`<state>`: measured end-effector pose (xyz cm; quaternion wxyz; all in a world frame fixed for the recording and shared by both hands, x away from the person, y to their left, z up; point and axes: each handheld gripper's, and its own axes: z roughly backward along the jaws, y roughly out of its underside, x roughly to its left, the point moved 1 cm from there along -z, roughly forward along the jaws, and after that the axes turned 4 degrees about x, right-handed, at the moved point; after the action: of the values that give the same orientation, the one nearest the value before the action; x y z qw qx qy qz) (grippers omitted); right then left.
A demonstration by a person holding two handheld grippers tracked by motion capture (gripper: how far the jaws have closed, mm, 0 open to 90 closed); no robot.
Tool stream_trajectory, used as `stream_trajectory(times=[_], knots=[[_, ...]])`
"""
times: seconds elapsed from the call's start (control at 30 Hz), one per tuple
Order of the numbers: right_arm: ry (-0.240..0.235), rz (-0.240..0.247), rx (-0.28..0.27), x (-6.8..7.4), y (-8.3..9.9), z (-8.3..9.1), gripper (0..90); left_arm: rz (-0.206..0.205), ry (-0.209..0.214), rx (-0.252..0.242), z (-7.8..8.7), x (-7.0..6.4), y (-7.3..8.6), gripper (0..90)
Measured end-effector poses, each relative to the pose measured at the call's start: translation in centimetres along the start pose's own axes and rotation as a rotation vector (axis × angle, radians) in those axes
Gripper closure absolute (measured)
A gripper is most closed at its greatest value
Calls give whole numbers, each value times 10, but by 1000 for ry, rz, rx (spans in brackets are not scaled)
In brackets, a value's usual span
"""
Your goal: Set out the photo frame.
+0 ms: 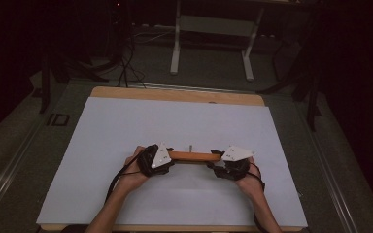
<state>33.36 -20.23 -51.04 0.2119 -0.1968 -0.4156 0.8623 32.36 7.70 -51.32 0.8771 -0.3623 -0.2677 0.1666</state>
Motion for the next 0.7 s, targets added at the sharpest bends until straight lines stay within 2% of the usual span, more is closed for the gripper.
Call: stream_trajectory(times=[0.33,0.6,0.7], knots=[[1,13,-10,1,-4,7,525,3,5,-17,7,1,-4,580],[-12,2,-29,0,-6,12,525,31,26,-49,14,2,-9,577],[-15,1,-35,0,-7,14,525,34,34,-46,16,3,-10,578]])
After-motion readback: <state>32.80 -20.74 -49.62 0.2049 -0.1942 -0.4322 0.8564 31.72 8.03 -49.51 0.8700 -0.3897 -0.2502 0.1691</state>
